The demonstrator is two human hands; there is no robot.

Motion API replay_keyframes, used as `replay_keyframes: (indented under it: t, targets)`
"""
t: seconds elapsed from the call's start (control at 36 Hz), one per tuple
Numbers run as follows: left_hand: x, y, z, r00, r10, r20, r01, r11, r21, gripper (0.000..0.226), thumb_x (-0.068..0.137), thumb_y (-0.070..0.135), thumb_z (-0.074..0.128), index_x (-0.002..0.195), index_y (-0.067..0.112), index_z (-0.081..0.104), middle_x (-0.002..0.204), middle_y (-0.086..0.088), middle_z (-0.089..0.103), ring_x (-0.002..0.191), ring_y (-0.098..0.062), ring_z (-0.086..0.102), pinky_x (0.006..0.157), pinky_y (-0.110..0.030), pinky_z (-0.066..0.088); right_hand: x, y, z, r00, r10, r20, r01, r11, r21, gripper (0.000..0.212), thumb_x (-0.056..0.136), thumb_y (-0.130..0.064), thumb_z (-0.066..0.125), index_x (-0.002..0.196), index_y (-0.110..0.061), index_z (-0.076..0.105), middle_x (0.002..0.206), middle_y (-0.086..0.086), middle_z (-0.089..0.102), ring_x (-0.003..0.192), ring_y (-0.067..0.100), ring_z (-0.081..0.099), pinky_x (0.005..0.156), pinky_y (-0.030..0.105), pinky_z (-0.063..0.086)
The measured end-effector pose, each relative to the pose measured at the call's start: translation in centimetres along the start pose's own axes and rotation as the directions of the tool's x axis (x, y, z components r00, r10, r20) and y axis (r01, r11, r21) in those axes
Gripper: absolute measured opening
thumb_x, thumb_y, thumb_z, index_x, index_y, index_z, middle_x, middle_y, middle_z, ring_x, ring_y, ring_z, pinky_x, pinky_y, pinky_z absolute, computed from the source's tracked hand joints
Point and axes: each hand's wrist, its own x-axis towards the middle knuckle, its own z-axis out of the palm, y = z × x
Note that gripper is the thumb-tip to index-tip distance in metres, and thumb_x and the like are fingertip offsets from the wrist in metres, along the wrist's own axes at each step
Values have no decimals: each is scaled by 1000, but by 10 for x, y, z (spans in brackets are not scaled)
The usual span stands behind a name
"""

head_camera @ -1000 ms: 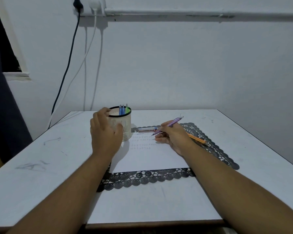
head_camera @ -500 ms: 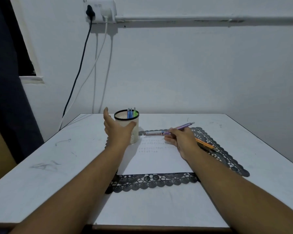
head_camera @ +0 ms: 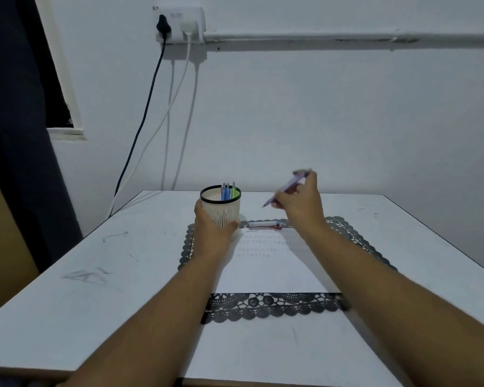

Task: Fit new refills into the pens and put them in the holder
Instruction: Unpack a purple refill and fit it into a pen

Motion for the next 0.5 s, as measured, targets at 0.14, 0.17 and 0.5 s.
replay_keyframes:
  t: [0.14, 0.17, 0.5]
  targets:
    - [-1, -3, 1, 999, 30, -13, -30, 999, -13, 99, 75, 14, 91, 153, 18, 30, 142, -3, 53, 129, -22, 50, 97, -27, 37, 22, -39, 31, 960, -267, 82, 278, 939, -204, 95, 81, 13, 71, 150, -32, 23, 108, 6, 61, 72, 17, 70, 64, 35, 64]
    - [-2, -3, 1, 999, 34, -15, -35, 999, -13, 98, 75, 14, 90, 152, 18, 30, 141, -2, 53, 126, -20, 50, 96, -27, 37, 25, -43, 38, 951, -292, 104, 309, 917, -254, 96, 82, 10, 72, 151, -34, 22, 109, 2, 62, 70, 17, 71, 64, 33, 63]
    - [2, -10, 1, 997, 71, -9, -71, 997, -25, 93, 77, 8, 88, 151, 19, 32, 139, 1, 54, 124, -16, 50, 94, -23, 40, 34, -34, 90, 881, -283, 378, 463, 680, -569, 30, 100, -12, 55, 128, -20, 52, 89, 5, 66, 75, 23, 64, 66, 41, 56]
